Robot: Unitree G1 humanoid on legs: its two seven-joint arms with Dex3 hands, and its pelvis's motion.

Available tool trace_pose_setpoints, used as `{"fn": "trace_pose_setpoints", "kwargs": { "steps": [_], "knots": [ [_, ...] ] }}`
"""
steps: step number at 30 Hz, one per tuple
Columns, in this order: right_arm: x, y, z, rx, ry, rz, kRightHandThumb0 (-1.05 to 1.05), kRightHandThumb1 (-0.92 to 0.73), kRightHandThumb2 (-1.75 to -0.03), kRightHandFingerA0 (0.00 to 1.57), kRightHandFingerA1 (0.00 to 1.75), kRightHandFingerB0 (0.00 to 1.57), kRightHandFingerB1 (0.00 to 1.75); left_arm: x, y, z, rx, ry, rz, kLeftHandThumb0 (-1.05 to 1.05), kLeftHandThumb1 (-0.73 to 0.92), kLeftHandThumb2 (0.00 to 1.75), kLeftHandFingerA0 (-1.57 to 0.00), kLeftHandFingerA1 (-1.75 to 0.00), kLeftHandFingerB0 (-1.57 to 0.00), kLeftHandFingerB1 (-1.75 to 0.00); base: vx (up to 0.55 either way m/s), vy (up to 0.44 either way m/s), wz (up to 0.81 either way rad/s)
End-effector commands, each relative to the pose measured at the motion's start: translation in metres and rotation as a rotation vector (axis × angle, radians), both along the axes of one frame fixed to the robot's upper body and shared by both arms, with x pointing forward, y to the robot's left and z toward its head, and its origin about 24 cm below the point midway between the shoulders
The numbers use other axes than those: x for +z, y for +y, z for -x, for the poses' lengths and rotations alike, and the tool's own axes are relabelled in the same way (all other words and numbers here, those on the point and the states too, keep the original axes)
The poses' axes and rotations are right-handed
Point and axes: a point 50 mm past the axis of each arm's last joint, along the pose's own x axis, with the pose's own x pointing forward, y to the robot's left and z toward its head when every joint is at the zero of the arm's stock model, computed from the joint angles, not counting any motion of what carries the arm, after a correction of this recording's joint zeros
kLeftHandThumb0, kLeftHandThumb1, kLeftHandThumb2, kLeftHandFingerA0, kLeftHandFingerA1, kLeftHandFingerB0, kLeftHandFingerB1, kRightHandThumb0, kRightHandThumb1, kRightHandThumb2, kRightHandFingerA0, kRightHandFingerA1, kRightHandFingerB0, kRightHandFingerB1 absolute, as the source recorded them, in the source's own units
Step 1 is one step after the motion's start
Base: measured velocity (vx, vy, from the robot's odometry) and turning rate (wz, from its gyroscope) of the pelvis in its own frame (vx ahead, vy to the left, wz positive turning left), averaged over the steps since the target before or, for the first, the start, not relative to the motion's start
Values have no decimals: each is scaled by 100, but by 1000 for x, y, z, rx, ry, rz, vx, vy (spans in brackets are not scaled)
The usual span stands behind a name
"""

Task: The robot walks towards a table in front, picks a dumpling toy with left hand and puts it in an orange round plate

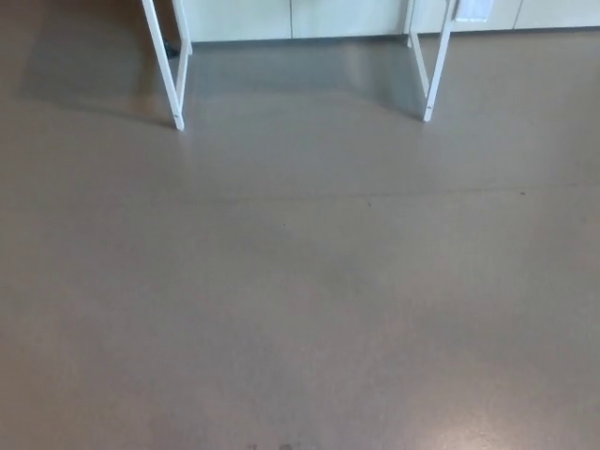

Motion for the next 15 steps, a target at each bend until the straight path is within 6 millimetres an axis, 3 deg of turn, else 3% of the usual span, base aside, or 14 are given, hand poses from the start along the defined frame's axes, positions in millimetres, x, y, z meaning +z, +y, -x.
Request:
{"fn": "trace_pose_setpoints", "kwargs": {
  "steps": [1,10,13,14,15],
  "knots": [
    [-1,-3,6,23,-7,23,-11,-59,-57,71,52,44,38,1,4,5,-16,-1,-12,-22,64,59,-69,-103,-45,-35,158,171,-10],
    [-9,-4,35,28,40,29,-10,-58,-56,73,55,44,38,-7,2,32,-23,54,-4,-22,65,59,-69,-108,-45,-35,200,304,-5],
    [-13,-4,50,33,66,30,-11,-57,-56,72,55,45,39,-10,2,45,-15,94,7,-22,64,59,-66,-100,-45,-35,258,72,9],
    [-13,-4,54,34,71,27,-11,-56,-56,65,50,45,39,-10,3,47,-16,114,16,-25,66,59,-63,-73,-44,-36,270,-23,10],
    [-14,-4,55,35,72,26,-11,-56,-56,65,50,45,39,-10,3,47,-17,118,18,-25,66,59,-63,-73,-44,-36,301,-100,12]
  ]
}}
